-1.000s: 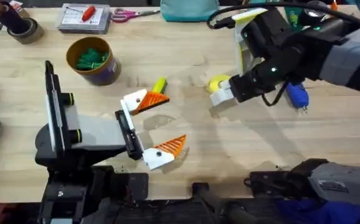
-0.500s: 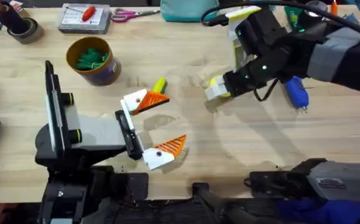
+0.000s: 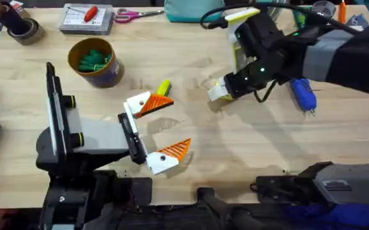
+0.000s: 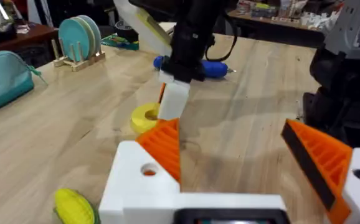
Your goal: Pick up the gripper from the table and insert it into the empty holder that is missing its gripper. Then pick up a screw, insert it into the mounting hole, and use the screwdriver to tighten it. Finally, clean up the table by picking up the vegetable and placing it into the bucket.
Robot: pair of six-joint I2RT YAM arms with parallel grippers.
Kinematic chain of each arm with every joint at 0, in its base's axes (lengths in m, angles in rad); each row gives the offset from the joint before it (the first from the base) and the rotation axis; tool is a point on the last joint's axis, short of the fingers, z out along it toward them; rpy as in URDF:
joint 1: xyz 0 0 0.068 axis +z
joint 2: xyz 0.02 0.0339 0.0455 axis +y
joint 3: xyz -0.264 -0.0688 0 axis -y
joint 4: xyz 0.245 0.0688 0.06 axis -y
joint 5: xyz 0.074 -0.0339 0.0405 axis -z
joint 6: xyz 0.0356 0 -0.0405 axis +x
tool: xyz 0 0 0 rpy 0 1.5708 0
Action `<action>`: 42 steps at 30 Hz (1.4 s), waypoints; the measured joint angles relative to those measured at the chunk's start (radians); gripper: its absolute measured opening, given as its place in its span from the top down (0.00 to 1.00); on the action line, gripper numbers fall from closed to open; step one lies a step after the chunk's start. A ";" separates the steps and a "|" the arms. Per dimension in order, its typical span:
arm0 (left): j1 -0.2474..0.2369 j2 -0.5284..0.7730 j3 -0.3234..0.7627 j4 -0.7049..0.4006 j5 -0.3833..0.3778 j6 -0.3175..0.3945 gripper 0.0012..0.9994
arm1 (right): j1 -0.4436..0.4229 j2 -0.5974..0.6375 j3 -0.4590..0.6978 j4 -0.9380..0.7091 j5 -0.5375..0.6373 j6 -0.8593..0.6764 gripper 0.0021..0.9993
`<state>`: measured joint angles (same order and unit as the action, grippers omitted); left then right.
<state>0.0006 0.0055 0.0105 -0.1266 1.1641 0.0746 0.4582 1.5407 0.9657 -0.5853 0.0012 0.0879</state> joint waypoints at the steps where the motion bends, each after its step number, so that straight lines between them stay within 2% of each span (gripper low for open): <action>1: 0.000 0.000 0.000 0.000 0.000 0.000 0.01 | 0.006 0.006 0.000 0.000 0.003 0.000 0.13; 5: 0.000 0.000 0.000 0.000 0.000 0.000 0.01 | 0.029 0.021 0.000 0.011 0.010 -0.003 0.15; 9: 0.000 0.000 0.000 0.000 0.000 0.000 0.01 | 0.034 0.021 0.000 0.025 0.013 -0.007 0.25; 14: 0.000 0.000 0.000 0.000 0.000 0.000 0.01 | 0.034 0.026 0.000 0.031 0.014 -0.007 0.44; 20: 0.000 0.000 0.000 0.000 0.000 0.000 0.01 | 0.034 0.041 0.000 0.033 0.025 -0.007 0.59; 24: 0.000 0.000 0.000 0.000 0.000 0.000 0.01 | 0.034 0.041 0.000 0.037 0.033 -0.010 0.80; 29: 0.000 0.000 0.000 0.000 0.000 0.000 0.01 | 0.034 0.041 0.000 0.037 0.035 -0.010 0.83; 42: 0.000 0.000 0.000 0.000 0.000 0.000 0.01 | 0.034 0.041 0.000 0.035 0.040 -0.010 0.83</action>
<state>0.0006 0.0052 0.0105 -0.1265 1.1641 0.0750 0.4927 1.5814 0.9657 -0.5500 0.0411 0.0779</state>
